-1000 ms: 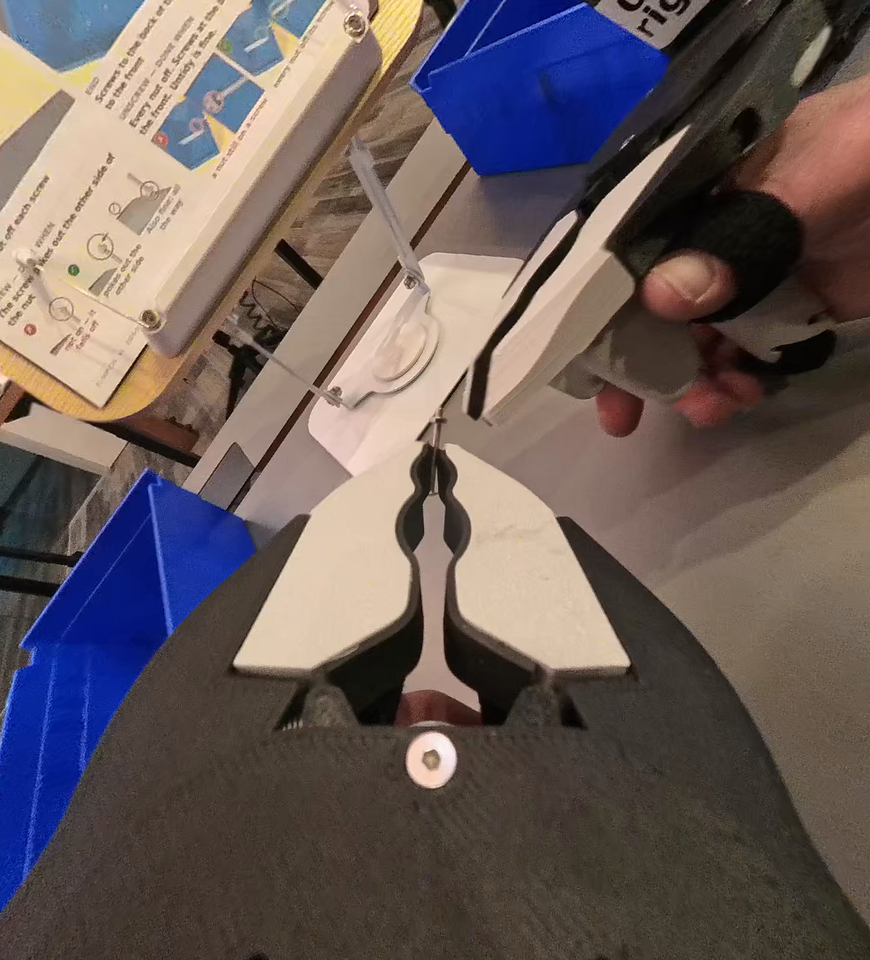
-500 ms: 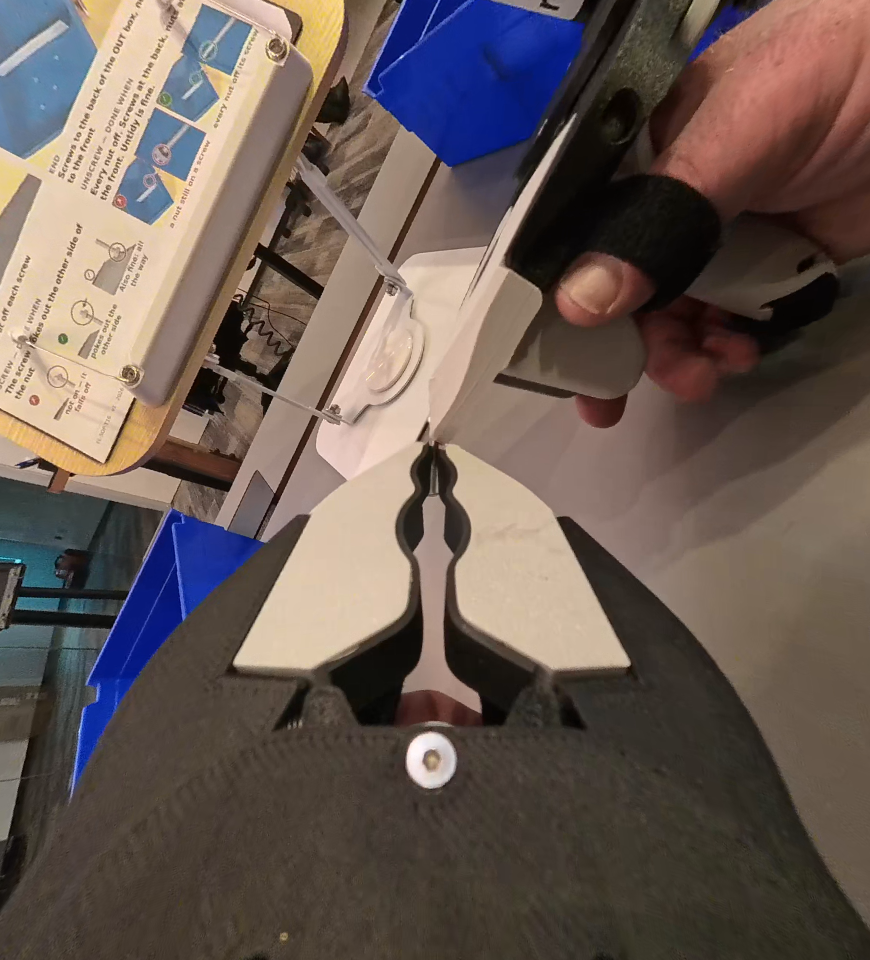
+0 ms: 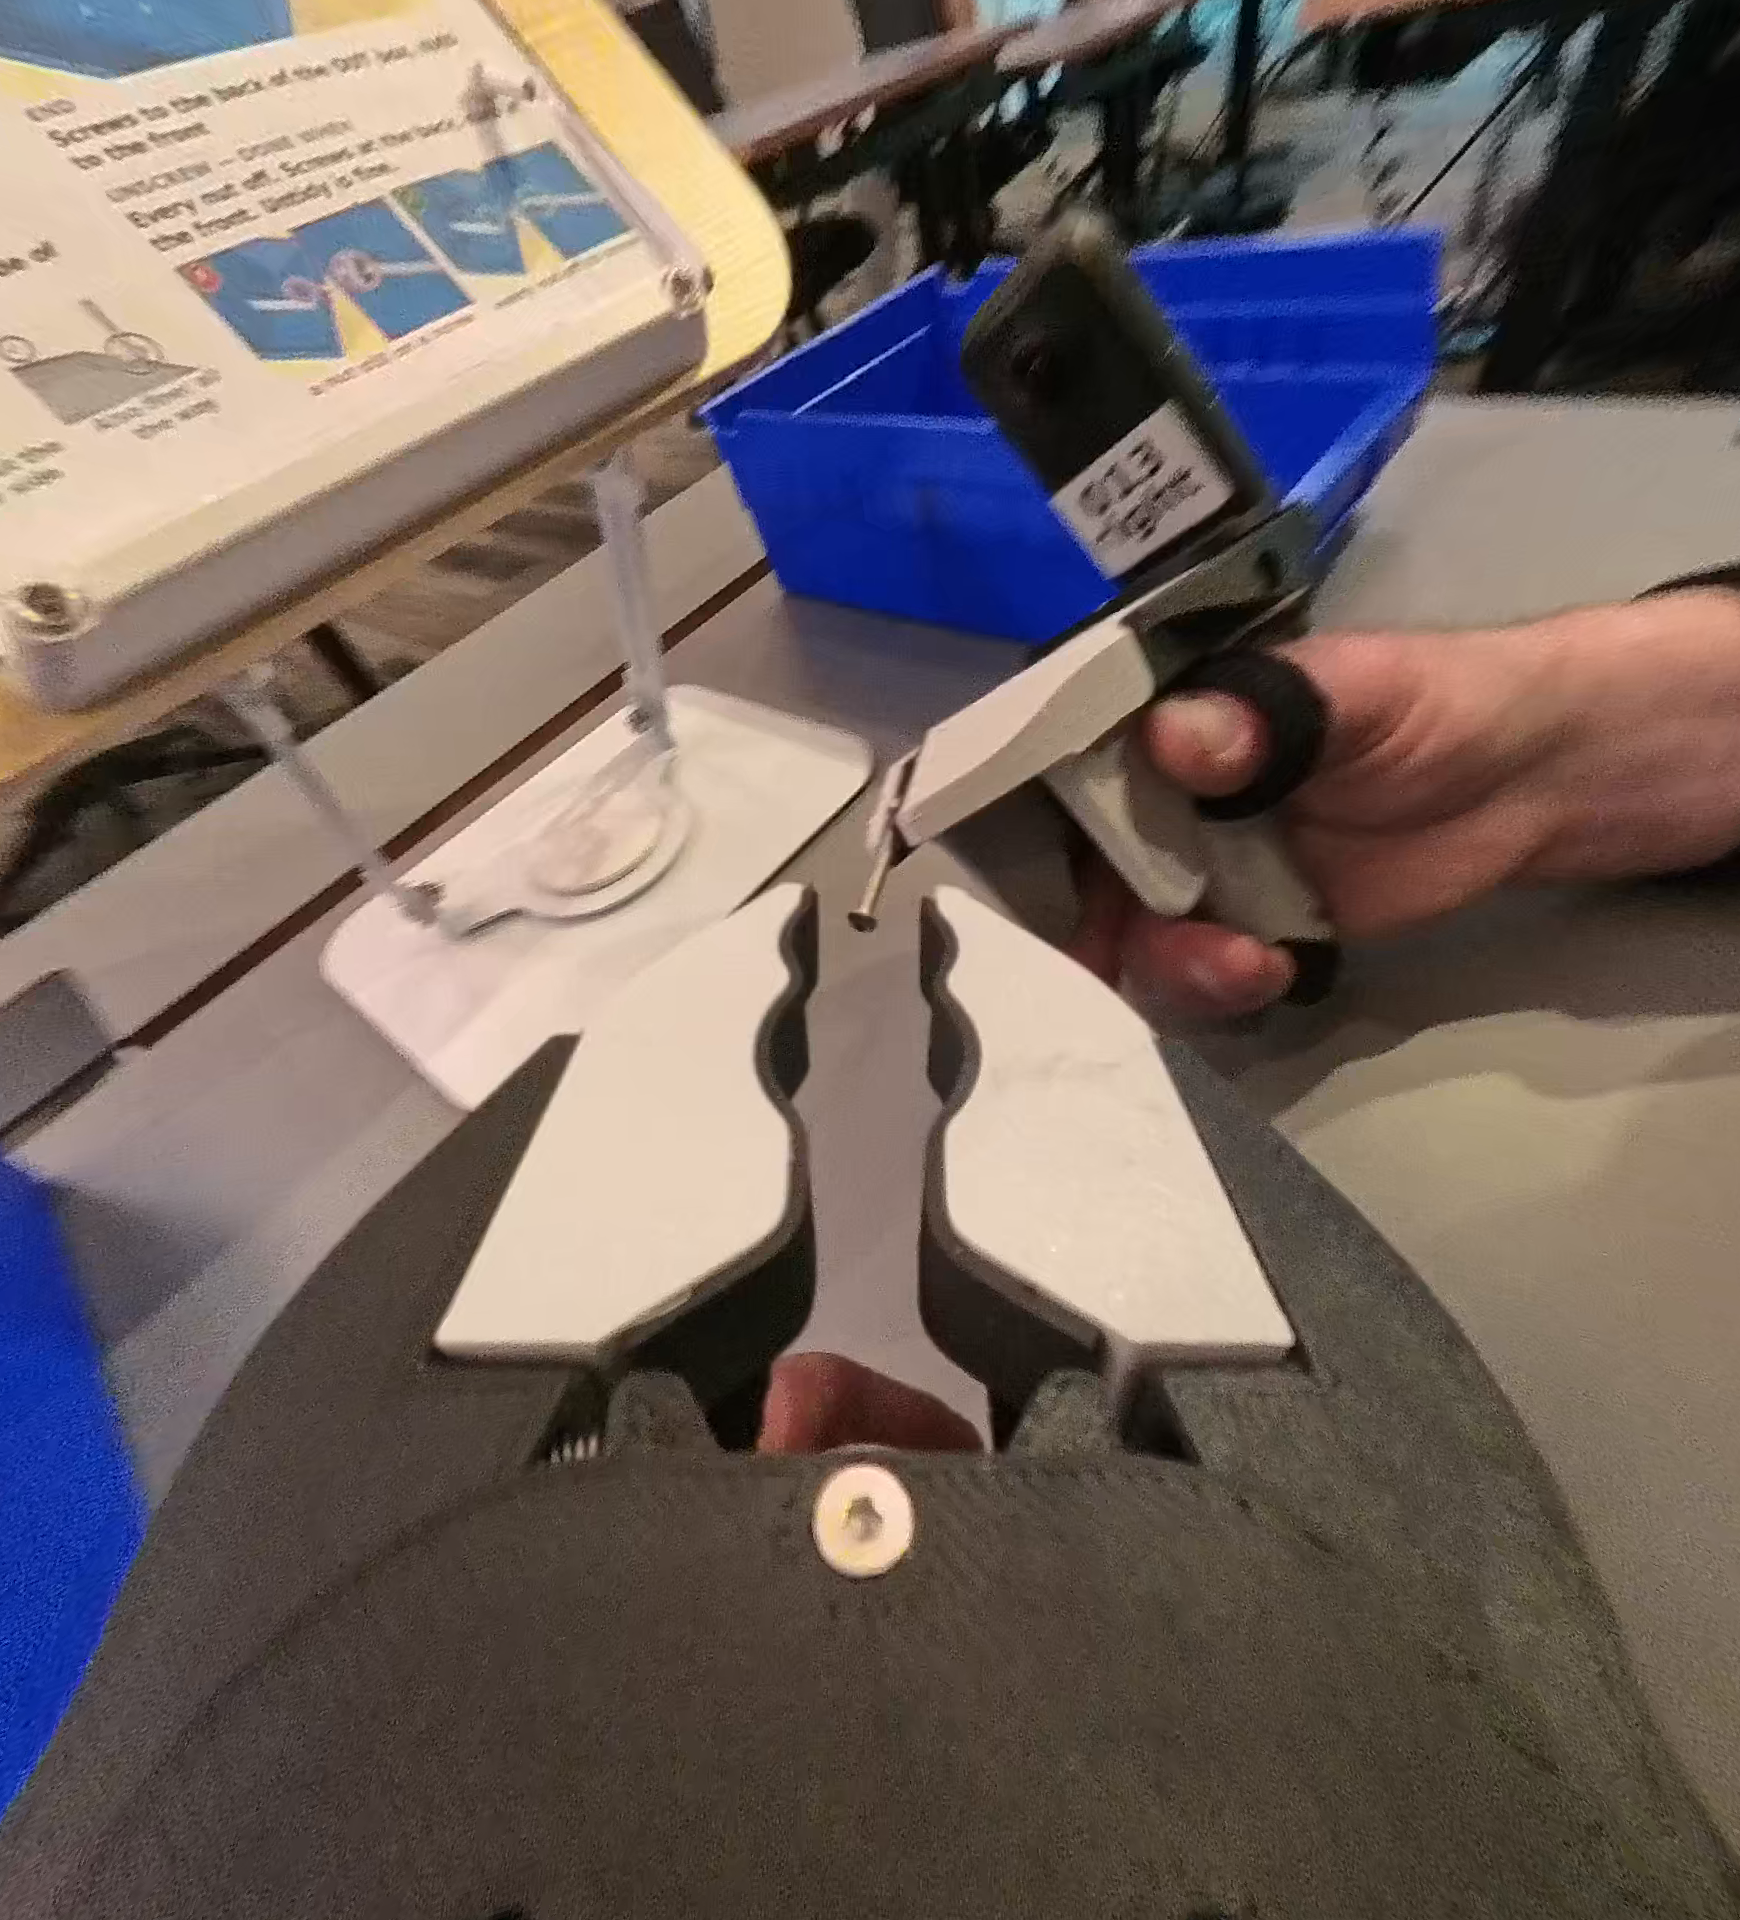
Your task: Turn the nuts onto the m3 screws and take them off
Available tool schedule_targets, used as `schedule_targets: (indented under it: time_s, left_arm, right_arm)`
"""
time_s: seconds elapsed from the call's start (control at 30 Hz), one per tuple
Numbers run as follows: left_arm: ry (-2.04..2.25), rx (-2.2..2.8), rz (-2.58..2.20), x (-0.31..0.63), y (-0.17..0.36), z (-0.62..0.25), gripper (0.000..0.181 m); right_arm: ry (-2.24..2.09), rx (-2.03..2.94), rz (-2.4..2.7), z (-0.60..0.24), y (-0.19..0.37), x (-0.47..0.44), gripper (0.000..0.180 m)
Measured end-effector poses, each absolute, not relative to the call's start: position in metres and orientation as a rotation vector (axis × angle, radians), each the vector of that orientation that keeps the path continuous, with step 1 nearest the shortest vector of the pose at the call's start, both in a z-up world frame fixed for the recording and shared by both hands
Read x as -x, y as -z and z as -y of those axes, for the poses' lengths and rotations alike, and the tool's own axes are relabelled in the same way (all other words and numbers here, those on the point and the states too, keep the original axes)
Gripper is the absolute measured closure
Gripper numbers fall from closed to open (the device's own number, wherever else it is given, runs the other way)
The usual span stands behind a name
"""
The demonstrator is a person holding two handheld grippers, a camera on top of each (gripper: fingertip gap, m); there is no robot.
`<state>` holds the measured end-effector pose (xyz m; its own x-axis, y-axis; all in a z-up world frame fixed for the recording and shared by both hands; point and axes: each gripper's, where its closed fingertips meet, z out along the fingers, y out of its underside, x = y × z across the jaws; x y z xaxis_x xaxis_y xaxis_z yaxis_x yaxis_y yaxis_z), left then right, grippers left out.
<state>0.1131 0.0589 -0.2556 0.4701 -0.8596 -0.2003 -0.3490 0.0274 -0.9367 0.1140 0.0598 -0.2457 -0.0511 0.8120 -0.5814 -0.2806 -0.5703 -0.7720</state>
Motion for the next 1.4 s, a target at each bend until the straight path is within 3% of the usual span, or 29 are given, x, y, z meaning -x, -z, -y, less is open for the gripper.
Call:
schedule_targets:
  time_s: [0.2, 0.33, 1.07, 1.17, 1.4]
  left_arm:
    - [0.819, 1.546, -0.968, -0.116, 0.244, -0.059, 0.166]
    - [0.897, 1.543, -0.974, -0.12, 0.244, -0.056, 0.177]
    - [1.015, 1.52, -0.943, -0.124, 0.239, -0.054, 0.178]
    - [1.014, 1.497, -0.943, -0.123, 0.236, -0.054, 0.178]
    - [0.989, 1.475, -0.989, -0.124, 0.234, -0.05, 0.178]
  right_arm:
    - [-1.833, 1.359, 0.584, -0.056, 0.239, -0.118, 0.176]
    - [-1.867, 1.337, 0.559, -0.057, 0.238, -0.119, 0.176]
    - [-1.835, 1.32, 0.573, -0.058, 0.235, -0.122, 0.175]
    - [-1.839, 1.324, 0.542, -0.064, 0.233, -0.127, 0.156]
    - [-1.809, 1.337, 0.603, -0.061, 0.231, -0.126, 0.148]
